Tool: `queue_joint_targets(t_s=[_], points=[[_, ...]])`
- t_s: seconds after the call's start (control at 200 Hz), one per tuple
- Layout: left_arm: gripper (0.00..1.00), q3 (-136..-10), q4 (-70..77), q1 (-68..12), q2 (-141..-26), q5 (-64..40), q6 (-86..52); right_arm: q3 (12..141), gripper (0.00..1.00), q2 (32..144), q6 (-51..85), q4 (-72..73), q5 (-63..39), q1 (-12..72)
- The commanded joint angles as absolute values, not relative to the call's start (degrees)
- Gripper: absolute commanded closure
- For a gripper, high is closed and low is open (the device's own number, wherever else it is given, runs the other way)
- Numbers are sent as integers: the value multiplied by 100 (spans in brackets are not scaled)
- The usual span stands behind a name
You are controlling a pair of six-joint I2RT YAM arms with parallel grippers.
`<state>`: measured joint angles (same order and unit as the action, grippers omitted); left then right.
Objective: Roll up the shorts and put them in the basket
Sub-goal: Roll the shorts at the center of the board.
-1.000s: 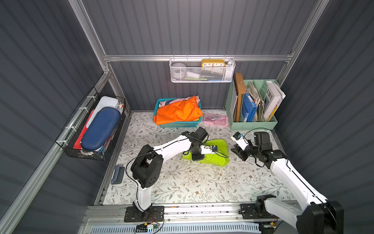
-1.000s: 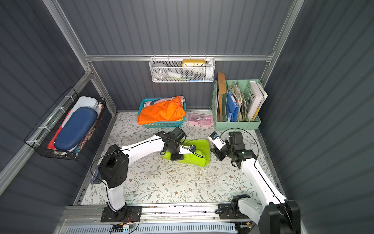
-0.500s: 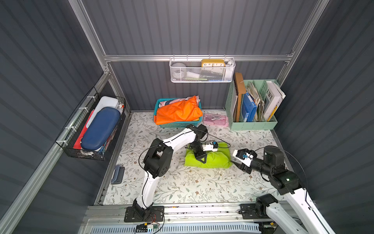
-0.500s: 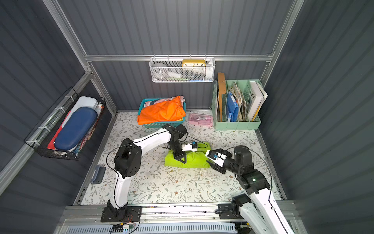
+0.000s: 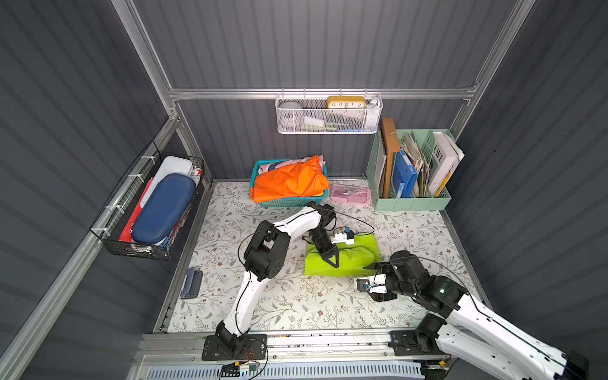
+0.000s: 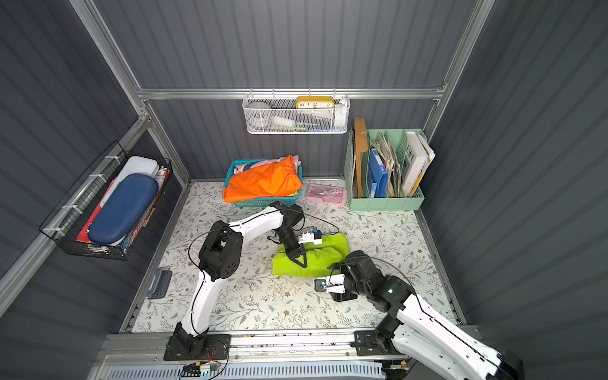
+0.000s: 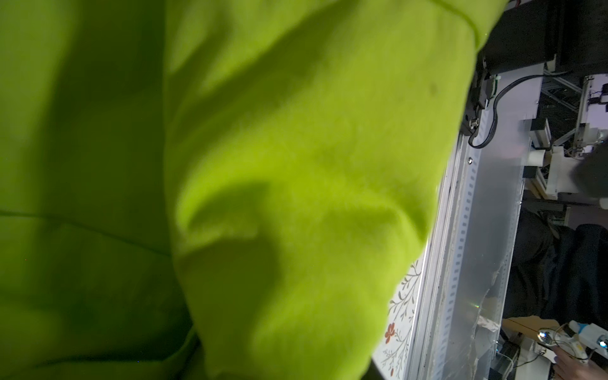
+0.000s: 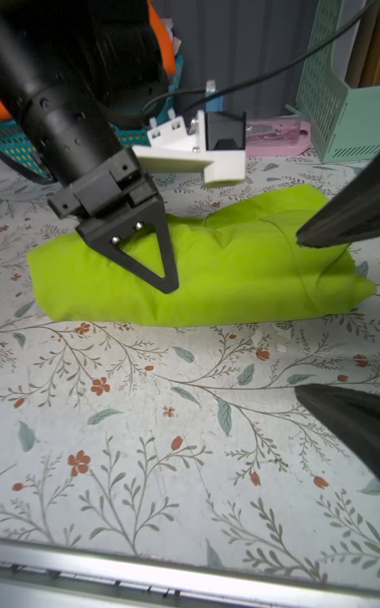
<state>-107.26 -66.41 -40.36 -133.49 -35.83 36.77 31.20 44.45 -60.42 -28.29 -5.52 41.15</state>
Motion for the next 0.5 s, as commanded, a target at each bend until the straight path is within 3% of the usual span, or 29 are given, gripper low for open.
queue_joint_targets(t_s=[0.0,0.245,0.495], points=[[76,-10626,-6536,-4083,-13923,-3288,3639,3071,29,4889,-6548,-2086,241,4286],[75,-10541,-6475,-4061,-14191,-3357,3603,3015,28,5778,-6481,-1060,434,4351],[75,-10503,-6450,-4012,-14159,-3349,3595,2974,28,6447,-6473,-987,708,4359]])
